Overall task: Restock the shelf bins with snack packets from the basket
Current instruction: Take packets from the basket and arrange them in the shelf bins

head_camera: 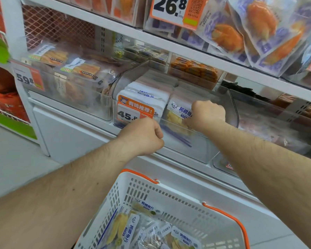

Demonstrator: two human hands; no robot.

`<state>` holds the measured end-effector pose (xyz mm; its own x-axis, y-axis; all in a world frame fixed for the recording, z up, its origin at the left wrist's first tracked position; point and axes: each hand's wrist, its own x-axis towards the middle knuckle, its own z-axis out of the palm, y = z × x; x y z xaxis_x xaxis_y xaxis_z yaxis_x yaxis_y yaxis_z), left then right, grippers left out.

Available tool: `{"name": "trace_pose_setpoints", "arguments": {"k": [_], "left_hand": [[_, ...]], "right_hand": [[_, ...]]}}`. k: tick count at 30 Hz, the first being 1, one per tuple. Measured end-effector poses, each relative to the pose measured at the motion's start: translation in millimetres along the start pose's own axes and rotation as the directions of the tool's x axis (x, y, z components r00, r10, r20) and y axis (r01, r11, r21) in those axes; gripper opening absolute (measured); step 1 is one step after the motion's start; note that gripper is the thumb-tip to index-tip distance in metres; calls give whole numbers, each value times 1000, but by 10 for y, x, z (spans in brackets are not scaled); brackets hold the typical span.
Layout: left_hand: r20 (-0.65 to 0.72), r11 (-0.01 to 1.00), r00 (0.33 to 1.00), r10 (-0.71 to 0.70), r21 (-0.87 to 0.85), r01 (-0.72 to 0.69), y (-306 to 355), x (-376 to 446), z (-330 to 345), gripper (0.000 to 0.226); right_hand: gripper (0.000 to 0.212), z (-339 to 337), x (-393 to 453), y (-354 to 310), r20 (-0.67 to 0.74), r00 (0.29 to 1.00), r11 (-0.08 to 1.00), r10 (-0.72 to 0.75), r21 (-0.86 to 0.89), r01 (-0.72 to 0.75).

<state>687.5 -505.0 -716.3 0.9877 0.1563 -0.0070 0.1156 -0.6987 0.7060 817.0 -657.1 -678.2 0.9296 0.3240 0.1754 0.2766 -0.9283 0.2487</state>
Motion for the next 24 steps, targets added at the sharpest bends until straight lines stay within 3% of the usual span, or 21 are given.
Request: {"name": "trace_pose_setpoints", "arguments": {"k": [8, 12, 14, 17, 19, 21, 24], "left_hand": [[31, 999, 999, -17, 28, 16, -5, 12, 70, 14], [63, 998, 998, -11, 68, 7, 2, -22, 111, 13], [86, 996, 996, -11, 92, 3, 0, -51, 146, 12], [132, 992, 991, -5, 126, -12, 8, -102, 220, 10], [166, 987, 986, 13, 154, -39, 22, -147, 278, 11], [203, 985, 979, 10, 168, -44, 11, -205, 356, 11], [276, 985, 961, -19, 173, -30, -37, -310, 510, 9]], "right_hand": [[42, -26, -20, 65, -50, 998, 999, 39, 12, -38], [36, -68, -182, 159, -233, 972, 999, -7, 39, 16], [28, -32, -328, 153, -402, 914, 987, -56, 114, 111], [11, 92, -649, 86, -660, 743, 921, -108, 215, 325], [9, 222, -916, 22, -712, 692, 859, -116, 277, 430], [8, 401, -1163, -32, -683, 724, 800, -98, 378, 465], [8, 762, -1454, -55, -526, 847, 767, -79, 511, 389]]}}
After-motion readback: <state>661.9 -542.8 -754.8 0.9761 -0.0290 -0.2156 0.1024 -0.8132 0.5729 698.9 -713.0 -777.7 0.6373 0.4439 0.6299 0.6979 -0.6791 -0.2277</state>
